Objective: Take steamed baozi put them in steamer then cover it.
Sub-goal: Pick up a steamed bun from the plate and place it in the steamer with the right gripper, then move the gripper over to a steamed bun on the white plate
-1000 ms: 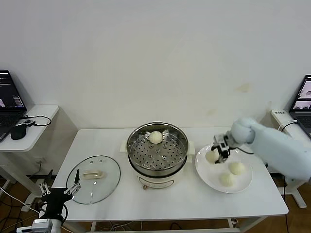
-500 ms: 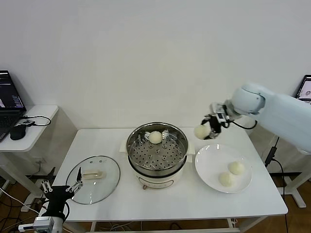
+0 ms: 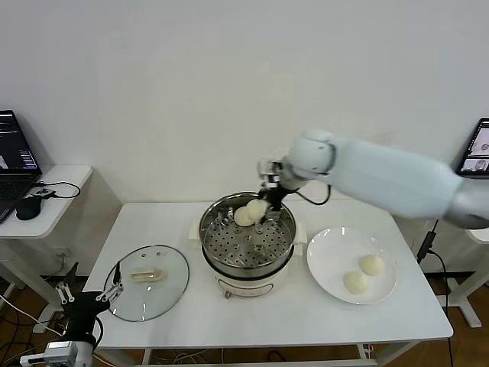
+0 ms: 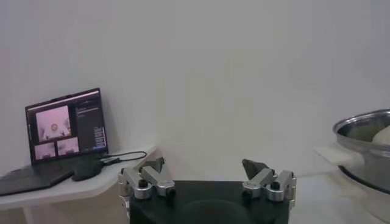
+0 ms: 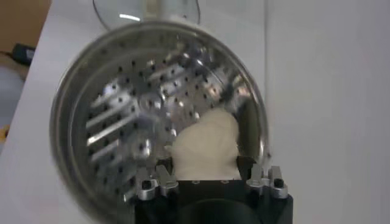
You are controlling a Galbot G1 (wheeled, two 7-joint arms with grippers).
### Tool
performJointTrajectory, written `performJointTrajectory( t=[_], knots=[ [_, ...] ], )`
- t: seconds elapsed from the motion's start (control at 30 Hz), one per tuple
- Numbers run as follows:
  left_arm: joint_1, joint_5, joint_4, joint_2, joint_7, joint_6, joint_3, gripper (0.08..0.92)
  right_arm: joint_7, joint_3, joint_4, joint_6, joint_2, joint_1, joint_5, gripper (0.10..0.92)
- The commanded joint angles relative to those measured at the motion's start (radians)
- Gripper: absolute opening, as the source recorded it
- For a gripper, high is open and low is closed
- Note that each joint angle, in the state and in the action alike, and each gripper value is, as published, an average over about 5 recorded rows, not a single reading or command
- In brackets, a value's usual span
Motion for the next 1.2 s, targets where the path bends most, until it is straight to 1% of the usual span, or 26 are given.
performJointTrajectory(
  t=[0.03,0.27,0.63,0.73,0.9,1.07,1.2],
  knots=[
    [-0.005,-0.004,0.004,-0.002,0.0,-0.002,-0.005,0.823,0.077,-0.025,-0.166,-0.094,0.264,-0.09,0.058,0.653],
    [-0.009,-0.006,0.007,0.001,0.001,-0.003,-0.005,0.823,0.094,-0.013,-0.249,-0.095,0.316,-0.126,0.042,0.653],
    [-0.017,-0.008,0.017,0.004,0.001,-0.004,-0.002,0.823,0.098,-0.01,-0.285,-0.096,0.337,-0.151,0.028,0.655],
    [-0.017,-0.008,0.017,0.003,0.001,-0.004,-0.002,0.823,0.083,-0.004,-0.275,-0.091,0.328,-0.146,0.023,0.691],
    [-0.018,-0.008,0.012,0.005,0.002,-0.002,-0.003,0.823,-0.029,-0.004,-0.185,-0.054,0.24,-0.068,-0.024,0.803],
    [-0.02,-0.008,0.007,0.008,0.003,0.001,-0.004,0.823,-0.167,-0.043,-0.065,0.035,0.083,0.074,-0.099,0.822],
    [-0.02,-0.006,0.008,0.011,0.005,0.003,0.0,0.823,-0.232,-0.091,0.06,0.076,-0.086,0.186,-0.121,0.823]
  ],
)
